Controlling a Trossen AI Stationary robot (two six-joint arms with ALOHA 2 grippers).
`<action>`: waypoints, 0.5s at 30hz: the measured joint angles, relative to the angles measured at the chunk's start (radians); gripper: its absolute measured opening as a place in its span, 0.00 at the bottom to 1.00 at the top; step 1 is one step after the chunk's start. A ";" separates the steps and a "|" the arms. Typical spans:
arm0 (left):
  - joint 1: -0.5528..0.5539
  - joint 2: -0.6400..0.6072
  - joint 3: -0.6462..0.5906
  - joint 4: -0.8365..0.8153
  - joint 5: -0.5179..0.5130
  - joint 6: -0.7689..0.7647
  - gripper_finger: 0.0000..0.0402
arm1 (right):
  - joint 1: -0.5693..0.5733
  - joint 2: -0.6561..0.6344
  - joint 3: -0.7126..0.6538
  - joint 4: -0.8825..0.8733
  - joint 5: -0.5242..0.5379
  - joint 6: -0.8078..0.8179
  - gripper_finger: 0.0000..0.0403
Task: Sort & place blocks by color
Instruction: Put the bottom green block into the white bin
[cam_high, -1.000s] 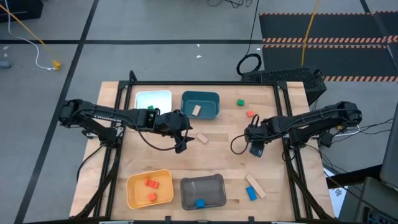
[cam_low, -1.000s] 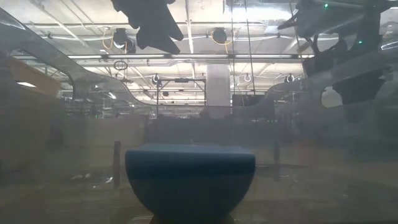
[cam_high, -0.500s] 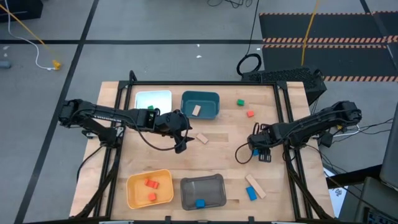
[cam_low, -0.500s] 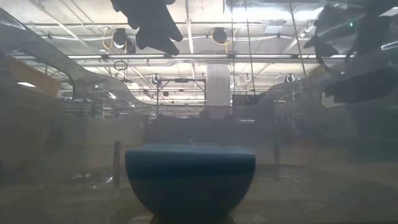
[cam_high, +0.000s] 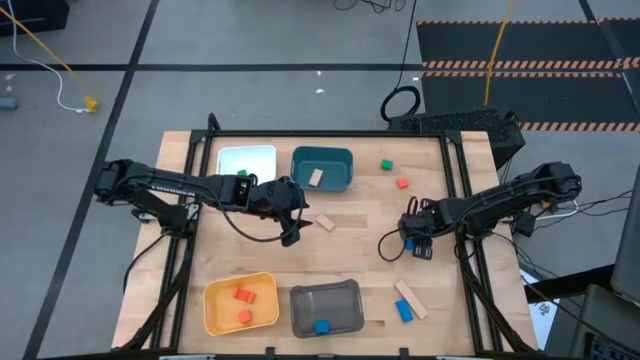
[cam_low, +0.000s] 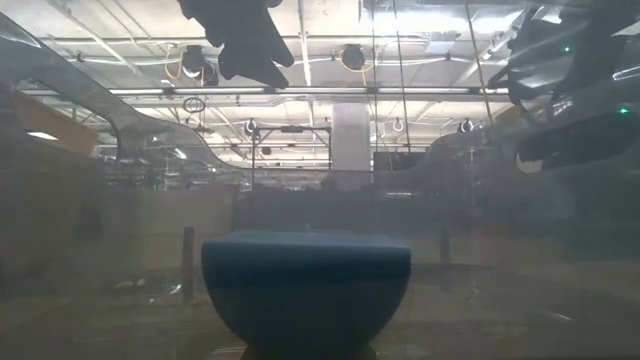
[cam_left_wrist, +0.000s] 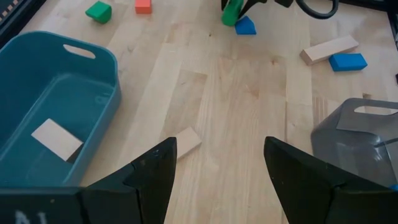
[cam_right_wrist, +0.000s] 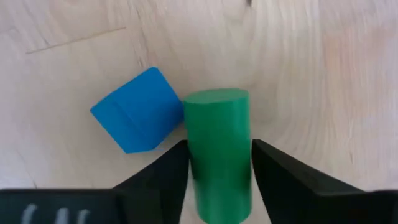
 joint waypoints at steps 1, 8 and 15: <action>0.000 0.000 0.000 0.000 0.000 0.000 0.61 | 0.000 0.000 0.000 0.003 0.000 0.004 0.37; 0.000 0.000 0.000 0.000 0.000 0.000 0.61 | 0.000 0.000 0.000 0.012 -0.002 0.016 0.28; 0.000 0.000 0.000 0.006 0.000 0.001 0.61 | 0.000 -0.010 0.000 0.032 -0.008 0.124 0.28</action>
